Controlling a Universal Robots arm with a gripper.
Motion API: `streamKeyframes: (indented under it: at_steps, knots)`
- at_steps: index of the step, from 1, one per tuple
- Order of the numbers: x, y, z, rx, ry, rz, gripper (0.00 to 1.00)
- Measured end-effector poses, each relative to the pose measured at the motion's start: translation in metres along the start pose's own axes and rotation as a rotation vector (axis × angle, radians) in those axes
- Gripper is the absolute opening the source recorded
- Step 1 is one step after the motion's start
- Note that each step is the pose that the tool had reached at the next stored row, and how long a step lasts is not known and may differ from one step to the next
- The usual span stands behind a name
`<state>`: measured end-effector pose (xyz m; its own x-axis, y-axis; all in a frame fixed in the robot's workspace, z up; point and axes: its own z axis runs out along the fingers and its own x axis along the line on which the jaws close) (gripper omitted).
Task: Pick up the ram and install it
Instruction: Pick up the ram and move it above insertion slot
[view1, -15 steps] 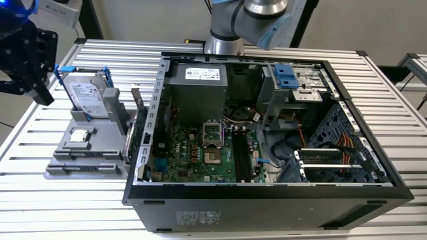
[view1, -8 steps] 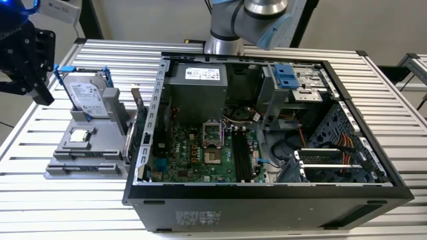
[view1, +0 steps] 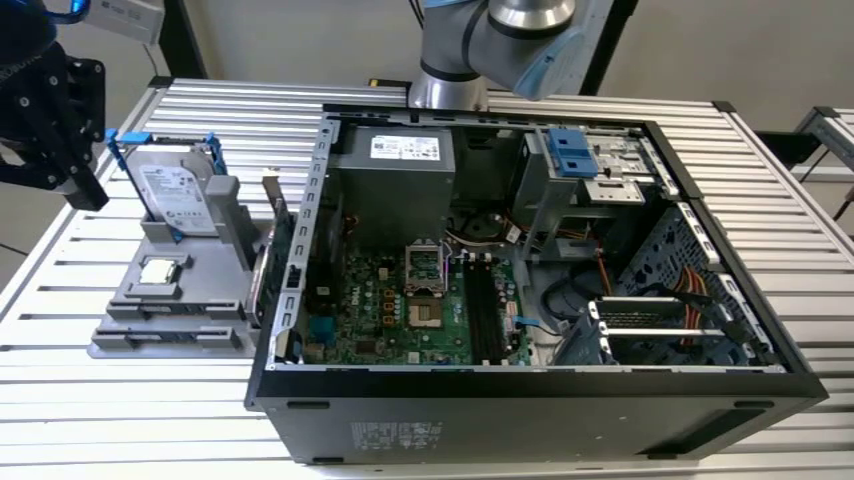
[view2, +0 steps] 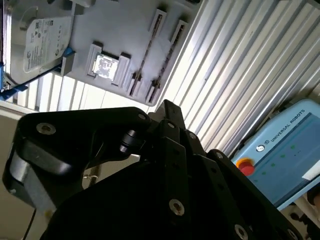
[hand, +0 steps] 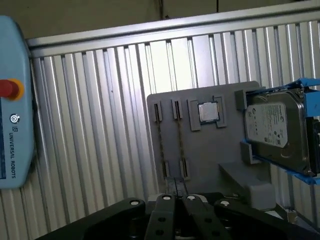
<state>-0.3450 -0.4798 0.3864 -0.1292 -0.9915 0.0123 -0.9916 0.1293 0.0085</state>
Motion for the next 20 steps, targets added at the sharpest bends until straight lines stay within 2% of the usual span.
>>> streamKeyframes:
  at_steps: [20]
  knots:
    - [0.0000,0.0000,0.0000,0.0026,0.0018,-0.205,0.00]
